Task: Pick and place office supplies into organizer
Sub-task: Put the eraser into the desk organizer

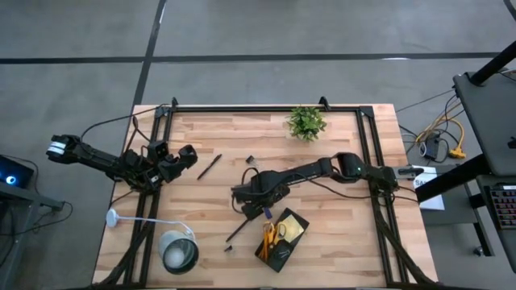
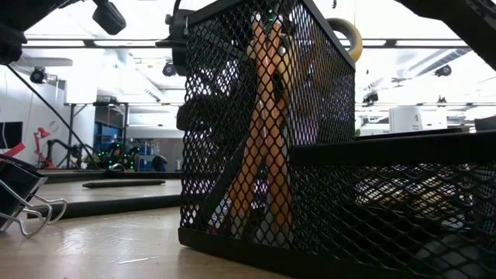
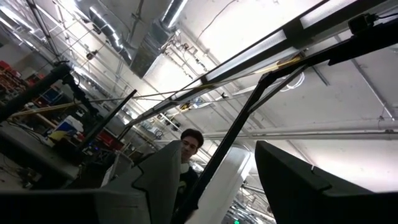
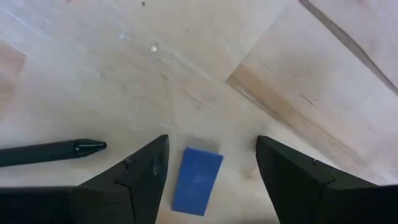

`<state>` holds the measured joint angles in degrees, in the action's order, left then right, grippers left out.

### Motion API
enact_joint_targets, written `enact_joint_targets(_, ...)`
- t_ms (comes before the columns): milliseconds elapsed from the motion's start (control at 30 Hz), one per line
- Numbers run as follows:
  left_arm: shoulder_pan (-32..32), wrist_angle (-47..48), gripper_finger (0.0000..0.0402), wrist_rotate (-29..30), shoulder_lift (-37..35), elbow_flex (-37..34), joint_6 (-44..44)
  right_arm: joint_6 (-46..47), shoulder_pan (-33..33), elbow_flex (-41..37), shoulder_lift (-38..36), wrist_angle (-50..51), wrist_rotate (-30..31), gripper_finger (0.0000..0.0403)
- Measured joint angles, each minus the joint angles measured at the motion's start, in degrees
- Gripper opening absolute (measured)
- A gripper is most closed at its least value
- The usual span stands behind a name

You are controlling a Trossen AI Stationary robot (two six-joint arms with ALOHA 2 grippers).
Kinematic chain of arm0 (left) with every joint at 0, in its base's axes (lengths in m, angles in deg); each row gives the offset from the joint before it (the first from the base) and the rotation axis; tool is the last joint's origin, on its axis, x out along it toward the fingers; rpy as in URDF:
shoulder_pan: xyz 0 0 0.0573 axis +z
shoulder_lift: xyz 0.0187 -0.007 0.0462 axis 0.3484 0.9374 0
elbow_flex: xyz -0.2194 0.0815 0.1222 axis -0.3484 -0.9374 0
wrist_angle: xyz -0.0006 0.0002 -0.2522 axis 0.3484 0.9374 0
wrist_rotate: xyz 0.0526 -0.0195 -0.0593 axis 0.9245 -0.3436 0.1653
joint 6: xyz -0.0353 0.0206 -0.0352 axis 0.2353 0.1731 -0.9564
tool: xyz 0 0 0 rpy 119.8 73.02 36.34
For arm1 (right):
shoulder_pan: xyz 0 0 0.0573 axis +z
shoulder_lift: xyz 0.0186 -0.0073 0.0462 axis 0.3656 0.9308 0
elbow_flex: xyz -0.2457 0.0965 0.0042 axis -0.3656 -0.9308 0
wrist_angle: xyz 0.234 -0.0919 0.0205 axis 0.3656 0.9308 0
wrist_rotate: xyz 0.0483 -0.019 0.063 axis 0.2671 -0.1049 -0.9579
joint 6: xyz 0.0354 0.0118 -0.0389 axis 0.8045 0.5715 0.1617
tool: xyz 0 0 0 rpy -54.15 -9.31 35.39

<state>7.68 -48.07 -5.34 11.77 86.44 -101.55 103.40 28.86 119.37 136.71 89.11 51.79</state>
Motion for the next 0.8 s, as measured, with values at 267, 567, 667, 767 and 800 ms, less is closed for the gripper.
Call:
enact_joint_targets(267, 0.00, -0.02, 0.0191, -0.84, 0.00, 0.00, -5.71, -0.40, 0.33, -0.04, 0.00, 0.30, -0.62, 0.0224)
enact_joint_targets(567, -0.01, 0.00, 0.0191, -1.05, -0.11, 0.00, -5.78, 4.19, 1.23, 0.18, 0.02, 0.20, -3.43, 0.0223)
enact_joint_targets(667, -0.02, -0.03, 0.0191, -1.05, -0.11, 0.00, -5.78, 5.38, 1.45, 0.20, 0.02, 0.38, -4.16, 0.0223)
enact_joint_targets(767, -0.02, -0.03, 0.0191, -1.05, -0.11, 0.00, -5.78, 6.37, 2.59, 0.66, 0.11, 1.08, -4.89, 0.0223)
enact_joint_targets(800, -0.01, -0.05, 0.0191, -1.05, -0.11, 0.00, -5.78, 6.74, 3.26, 0.56, 0.09, 1.42, -4.89, 0.0222)
